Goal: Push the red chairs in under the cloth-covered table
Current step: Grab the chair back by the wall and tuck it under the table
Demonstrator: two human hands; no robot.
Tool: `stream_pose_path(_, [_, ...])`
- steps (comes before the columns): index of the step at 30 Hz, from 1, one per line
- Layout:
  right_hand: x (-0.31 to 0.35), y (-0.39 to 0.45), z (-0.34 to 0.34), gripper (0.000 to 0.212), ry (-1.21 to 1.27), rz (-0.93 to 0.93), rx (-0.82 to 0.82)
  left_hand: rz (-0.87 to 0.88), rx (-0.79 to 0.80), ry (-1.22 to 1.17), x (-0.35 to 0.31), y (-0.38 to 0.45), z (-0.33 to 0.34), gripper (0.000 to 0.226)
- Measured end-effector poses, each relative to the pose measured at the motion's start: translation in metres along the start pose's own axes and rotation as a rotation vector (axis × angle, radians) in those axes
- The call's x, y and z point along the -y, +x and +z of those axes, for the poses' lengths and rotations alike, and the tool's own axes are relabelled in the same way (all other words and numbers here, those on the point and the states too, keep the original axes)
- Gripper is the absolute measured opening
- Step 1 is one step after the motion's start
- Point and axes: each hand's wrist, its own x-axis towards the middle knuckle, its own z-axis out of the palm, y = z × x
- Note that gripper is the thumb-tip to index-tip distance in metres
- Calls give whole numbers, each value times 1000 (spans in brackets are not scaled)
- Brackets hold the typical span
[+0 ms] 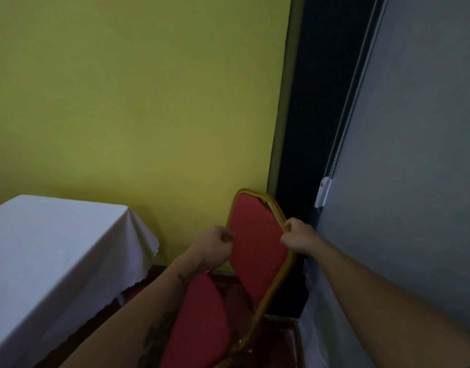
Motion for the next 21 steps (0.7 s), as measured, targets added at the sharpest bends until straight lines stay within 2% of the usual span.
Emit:
stream_pose_path(3, [-13,28,-3,22,-1,61,19,45,15,-6,-14,49,11,35])
stream_pose_path(8, [-14,75,-8,58,-76,114,49,51,49,-62,-33,130,26,35])
stream_pose_path(14, [-22,122,-1,55,-68,183,105,-36,97,-153,-39,214,47,41])
stream_pose_path(16, [-27,133,3,39,-39,189,114,-75,108,-187,-40,236,55,54])
stream_pose_path(18, [-34,143,8,26,-3,196,111,-143,155,-242,-41,257,67,78])
stream_pose_path(21, [-45,154,15,28,53,197,140,-249,207,-352,-45,276,87,112])
